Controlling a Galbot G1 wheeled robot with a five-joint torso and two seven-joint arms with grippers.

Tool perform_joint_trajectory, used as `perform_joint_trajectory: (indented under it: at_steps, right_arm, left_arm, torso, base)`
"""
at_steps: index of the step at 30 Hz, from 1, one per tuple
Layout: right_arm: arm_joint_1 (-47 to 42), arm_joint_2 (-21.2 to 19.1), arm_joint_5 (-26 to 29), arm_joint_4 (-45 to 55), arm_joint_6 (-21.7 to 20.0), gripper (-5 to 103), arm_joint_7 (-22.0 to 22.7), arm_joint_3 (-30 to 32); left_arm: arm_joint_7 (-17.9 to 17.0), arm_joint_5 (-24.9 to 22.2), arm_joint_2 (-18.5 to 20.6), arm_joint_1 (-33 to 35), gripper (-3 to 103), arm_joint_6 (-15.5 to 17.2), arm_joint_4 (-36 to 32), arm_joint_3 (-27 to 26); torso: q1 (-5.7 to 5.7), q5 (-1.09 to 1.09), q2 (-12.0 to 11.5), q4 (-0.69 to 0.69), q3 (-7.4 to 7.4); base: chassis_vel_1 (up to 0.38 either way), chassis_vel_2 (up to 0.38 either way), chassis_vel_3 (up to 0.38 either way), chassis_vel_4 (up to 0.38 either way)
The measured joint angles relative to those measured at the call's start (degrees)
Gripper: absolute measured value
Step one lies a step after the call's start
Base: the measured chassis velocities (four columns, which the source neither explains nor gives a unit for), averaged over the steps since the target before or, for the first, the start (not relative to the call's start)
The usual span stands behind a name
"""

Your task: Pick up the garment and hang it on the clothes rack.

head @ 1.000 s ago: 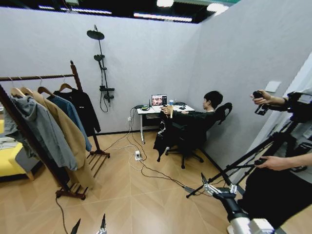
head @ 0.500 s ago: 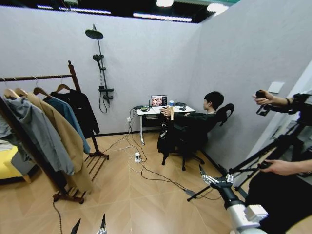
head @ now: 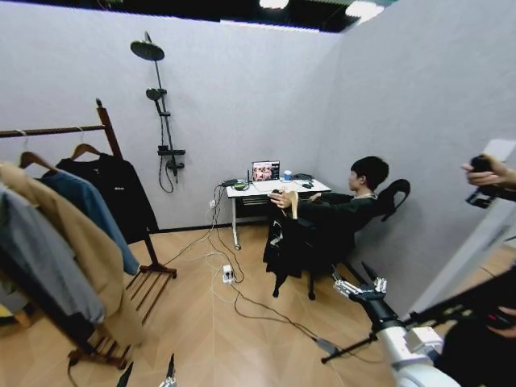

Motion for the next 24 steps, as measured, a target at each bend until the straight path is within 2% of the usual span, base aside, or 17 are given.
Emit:
perform_joint_trajectory:
  at_steps: [14, 17, 20, 24]
  right_arm:
    - [5.99, -2.37, 1.33, -1.31, -0.57, 100, 0.69, -0.89]
    - [7.79, -2.84, 1.15, -2.19, 0.32, 100, 0.42, -1.79]
    - [9.0, -2.82, -0.15, -2.68, 2.31, 103, -0.86, -2.83]
    - [8.39, -1.93, -2.15, -1.61, 3.41, 89, -2.18, -3.76]
  left_arm:
    - [0.0, 0.0, 0.0, 0.01, 100, 0.0, -0.01, 0.0]
    - [0.0, -0.01, 0.0, 0.0, 100, 0.0, 0.0, 0.0]
    - [0.0, 0.0, -0.01, 0.0, 100, 0.0, -0.01, 0.0]
    - [0.01, 0.0, 0.0, 0.0, 100, 0.0, -0.01, 0.01]
  torso:
    - [0.0, 0.04, 0.0, 0.01, 0.01]
    - [-0.01, -0.01, 0.01, -0.01, -0.01]
    - [0.06, 0.04, -0.02, 0.05, 0.03]
    - [0.05, 0.02, -0.02, 0.01, 0.01]
  base:
    - [-0.357, 0.359, 0.362, -0.363]
    - [-0.322, 0.327, 0.353, -0.34]
    - [-0.29, 0.259, 0.289, -0.292]
    - [-0.177, 0.17, 0.143, -0.078]
